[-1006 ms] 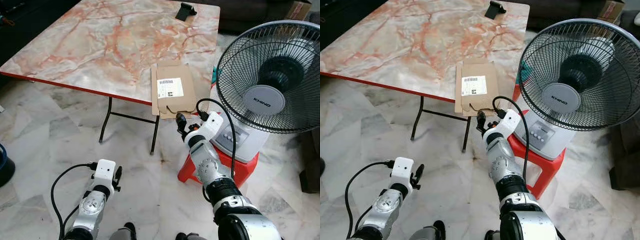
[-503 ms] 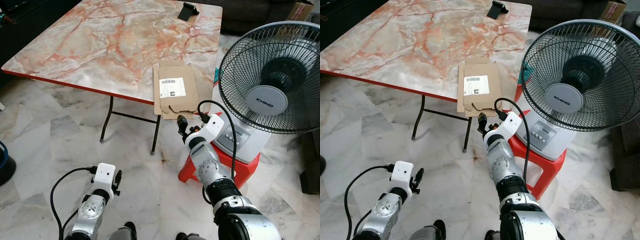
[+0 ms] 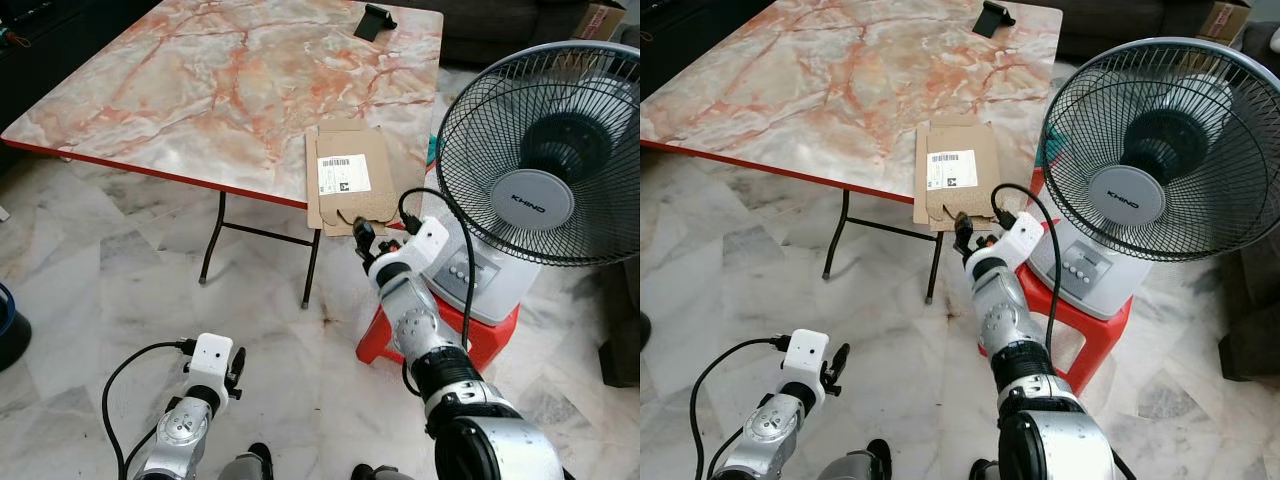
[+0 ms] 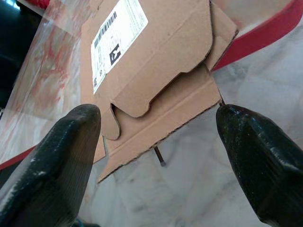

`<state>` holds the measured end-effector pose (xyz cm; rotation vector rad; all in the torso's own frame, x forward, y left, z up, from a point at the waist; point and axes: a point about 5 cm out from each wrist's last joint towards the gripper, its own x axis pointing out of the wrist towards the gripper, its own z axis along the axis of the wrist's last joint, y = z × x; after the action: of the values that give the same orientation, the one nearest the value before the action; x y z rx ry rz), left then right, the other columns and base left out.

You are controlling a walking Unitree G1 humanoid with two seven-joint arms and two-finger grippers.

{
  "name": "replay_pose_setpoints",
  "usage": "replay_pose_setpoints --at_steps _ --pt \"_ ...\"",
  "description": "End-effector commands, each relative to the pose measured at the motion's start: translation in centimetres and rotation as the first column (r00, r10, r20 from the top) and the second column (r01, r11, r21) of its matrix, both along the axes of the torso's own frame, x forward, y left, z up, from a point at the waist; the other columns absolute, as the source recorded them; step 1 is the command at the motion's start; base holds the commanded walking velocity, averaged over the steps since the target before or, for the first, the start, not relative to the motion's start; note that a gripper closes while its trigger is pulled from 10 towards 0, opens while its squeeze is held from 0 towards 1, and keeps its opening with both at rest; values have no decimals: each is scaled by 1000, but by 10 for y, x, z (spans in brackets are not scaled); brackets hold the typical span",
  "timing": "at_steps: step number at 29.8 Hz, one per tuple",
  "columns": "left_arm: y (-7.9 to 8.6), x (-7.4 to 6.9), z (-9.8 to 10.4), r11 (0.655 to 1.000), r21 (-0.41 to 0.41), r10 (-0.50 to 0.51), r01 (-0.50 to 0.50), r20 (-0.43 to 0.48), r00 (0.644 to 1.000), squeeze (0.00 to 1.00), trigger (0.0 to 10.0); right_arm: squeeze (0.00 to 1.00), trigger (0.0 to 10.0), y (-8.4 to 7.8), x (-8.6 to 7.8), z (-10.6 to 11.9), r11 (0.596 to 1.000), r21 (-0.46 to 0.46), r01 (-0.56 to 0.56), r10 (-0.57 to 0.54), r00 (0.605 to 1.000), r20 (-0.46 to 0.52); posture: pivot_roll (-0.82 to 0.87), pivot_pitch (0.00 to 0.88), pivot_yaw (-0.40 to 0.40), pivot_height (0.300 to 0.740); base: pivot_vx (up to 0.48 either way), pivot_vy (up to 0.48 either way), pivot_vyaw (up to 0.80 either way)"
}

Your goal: Picking trash to rubbish bin

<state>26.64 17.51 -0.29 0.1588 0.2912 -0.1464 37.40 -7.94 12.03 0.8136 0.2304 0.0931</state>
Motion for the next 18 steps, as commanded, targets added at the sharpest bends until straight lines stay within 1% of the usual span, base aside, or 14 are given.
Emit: replay_pose_setpoints --at_steps 1,10,18 --pt "0 -6 -4 1000 2 -5 5 -19 1000 0 10000 0 10000 67 -4 25 985 109 -137 133 990 42 128 199 -36 740 0 0 0" --pt "-2 -10 -4 1000 8 -25 25 -9 1000 0 10000 0 10000 72 -3 27 983 114 -145 142 989 31 147 253 -26 740 0 0 0" --pt "-2 -10 -4 1000 8 -25 25 -9 1000 0 10000 0 10000 72 -3 27 983 114 -145 142 989 31 147 253 -26 740 0 0 0"
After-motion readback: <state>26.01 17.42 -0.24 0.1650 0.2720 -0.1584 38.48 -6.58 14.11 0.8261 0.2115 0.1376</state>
